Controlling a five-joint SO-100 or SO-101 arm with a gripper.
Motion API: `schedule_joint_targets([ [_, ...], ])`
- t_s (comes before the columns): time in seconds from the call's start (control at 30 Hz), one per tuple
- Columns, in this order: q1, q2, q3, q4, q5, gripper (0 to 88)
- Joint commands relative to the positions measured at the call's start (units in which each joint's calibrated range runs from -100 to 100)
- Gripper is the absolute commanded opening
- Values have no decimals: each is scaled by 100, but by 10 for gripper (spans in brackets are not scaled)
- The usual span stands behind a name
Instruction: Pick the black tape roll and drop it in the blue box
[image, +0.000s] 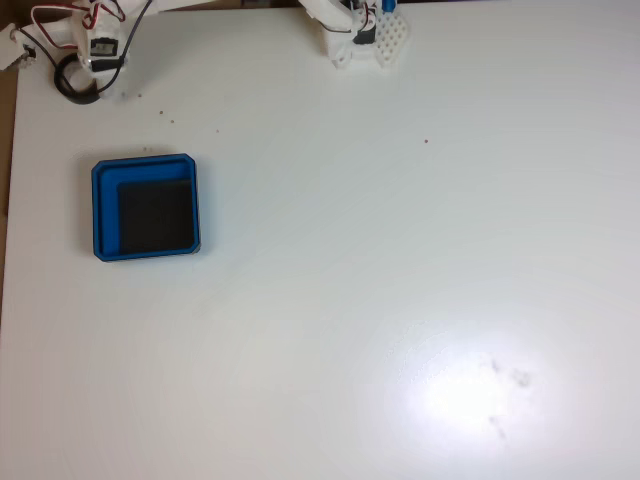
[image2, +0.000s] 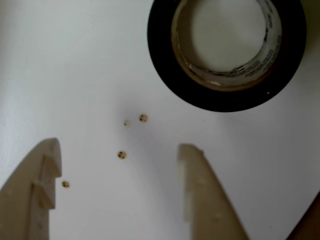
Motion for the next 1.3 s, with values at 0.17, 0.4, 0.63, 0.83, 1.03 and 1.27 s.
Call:
schedule_joint_targets([
  [0.17, 97, -61, -337, 32, -13, 256],
  [0.4, 67, -35, -346, 32, 13, 256],
  [0.63, 58, 349, -400, -67, 39, 256],
  [0.83, 58, 458, -391, -529, 30, 256],
  [1.03, 67, 642, -364, -1469, 4, 256],
  [1.27, 67, 1043, -382, -1634, 39, 256],
])
